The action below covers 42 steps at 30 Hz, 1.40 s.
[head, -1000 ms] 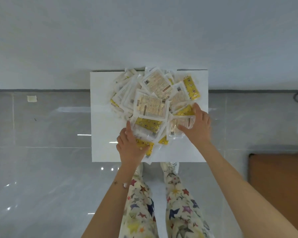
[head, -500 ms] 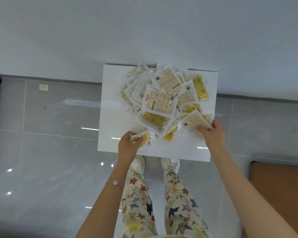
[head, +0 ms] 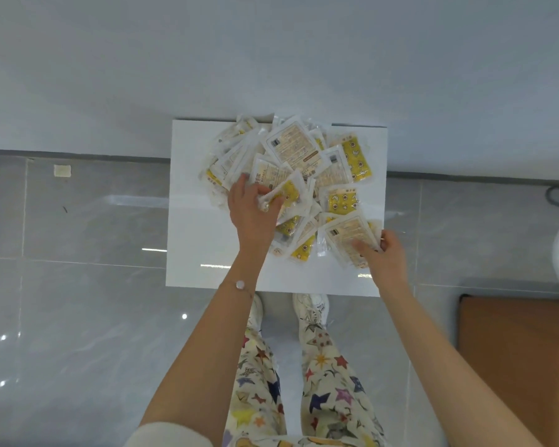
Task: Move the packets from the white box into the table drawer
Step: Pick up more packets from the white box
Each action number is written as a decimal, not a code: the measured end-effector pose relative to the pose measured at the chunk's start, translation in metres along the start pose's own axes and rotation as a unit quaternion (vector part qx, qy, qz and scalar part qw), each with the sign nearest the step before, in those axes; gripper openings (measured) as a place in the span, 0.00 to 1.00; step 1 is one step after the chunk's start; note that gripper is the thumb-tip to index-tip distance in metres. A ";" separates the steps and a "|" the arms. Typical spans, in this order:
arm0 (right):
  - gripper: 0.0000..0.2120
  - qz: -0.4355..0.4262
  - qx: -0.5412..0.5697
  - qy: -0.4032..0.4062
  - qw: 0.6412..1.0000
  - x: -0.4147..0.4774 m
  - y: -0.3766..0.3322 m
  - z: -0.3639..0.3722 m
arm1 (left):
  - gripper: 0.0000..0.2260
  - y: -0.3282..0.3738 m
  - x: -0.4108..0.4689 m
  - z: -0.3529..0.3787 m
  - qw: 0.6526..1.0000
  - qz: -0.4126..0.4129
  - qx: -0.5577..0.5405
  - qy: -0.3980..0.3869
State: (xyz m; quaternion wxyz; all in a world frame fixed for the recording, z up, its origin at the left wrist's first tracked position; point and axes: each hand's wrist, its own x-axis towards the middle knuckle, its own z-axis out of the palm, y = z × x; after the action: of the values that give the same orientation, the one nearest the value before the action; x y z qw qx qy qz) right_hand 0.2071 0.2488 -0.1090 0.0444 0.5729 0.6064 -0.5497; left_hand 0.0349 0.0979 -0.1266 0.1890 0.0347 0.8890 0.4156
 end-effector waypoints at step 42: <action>0.17 -0.176 -0.072 -0.264 0.946 -0.261 -0.244 0.065 | 0.07 0.072 -0.173 -0.343 0.903 -0.177 -0.346 0.186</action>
State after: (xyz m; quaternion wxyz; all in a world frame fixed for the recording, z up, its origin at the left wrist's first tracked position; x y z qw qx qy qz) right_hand 0.0775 0.0975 0.1940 0.1462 0.2869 0.7019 -0.6353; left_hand 0.0630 -0.1418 0.1806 0.0911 -0.2689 0.6999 0.6553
